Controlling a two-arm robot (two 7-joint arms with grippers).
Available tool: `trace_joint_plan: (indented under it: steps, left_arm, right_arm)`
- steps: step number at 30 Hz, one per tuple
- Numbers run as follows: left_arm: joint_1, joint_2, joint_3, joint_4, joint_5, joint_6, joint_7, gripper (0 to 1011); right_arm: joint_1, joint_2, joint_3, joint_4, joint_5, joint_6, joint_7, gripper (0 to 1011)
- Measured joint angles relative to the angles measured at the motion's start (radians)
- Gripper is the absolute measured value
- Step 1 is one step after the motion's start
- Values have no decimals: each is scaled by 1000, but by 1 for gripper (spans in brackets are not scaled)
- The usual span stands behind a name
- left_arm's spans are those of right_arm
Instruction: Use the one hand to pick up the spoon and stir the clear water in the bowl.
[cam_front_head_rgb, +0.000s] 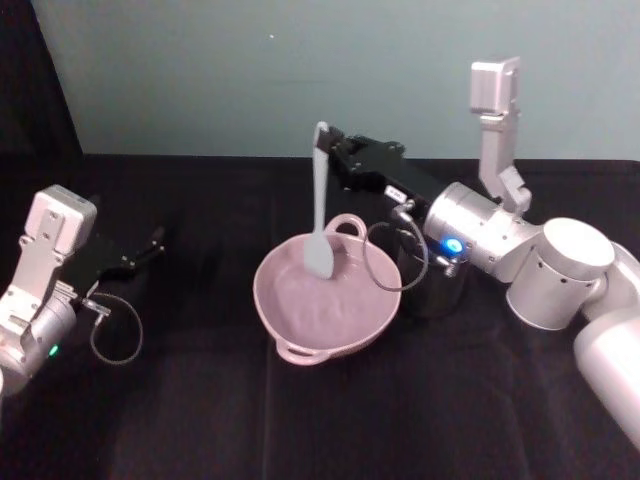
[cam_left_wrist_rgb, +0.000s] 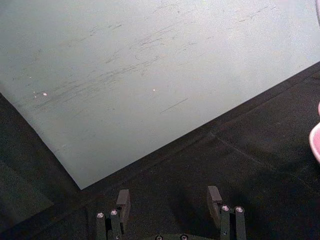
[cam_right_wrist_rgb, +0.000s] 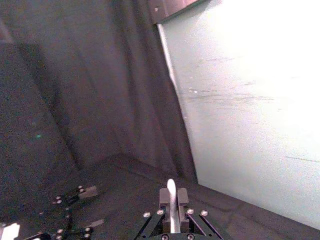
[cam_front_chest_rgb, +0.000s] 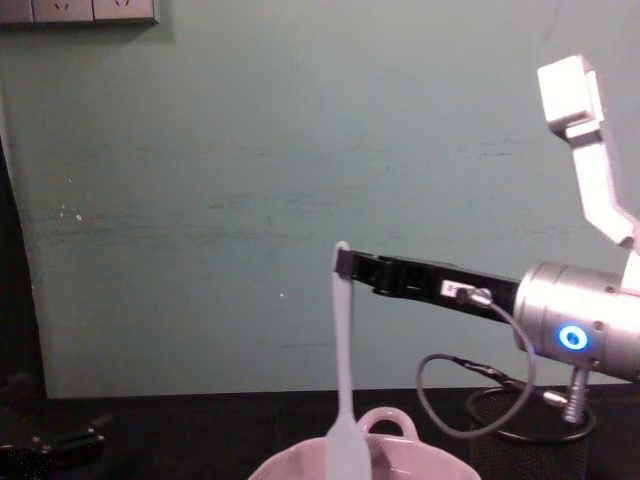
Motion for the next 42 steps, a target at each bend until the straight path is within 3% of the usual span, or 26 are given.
trace_joint_plan:
  steps: [6,14,23,32,42]
  left_arm:
    - [0,0,0,0,0,0,0,1011]
    - [0,0,0,0,0,0,0,1011]
    - [0,0,0,0,0,0,0,1011]
    - [0,0,0,0,0,0,0,1011]
    - [0,0,0,0,0,0,0,1011]
  right_arm:
    - [-22,27,30,-24,2,1,-13,96]
    - [-89,78,57,-119,15,21,-21,96]
    - [-150,106,51,-206,32,38,-21,95]
    - [-145,83,10,-212,39,45,-8,95]
    - [-66,14,-38,-115,26,34,7,95]
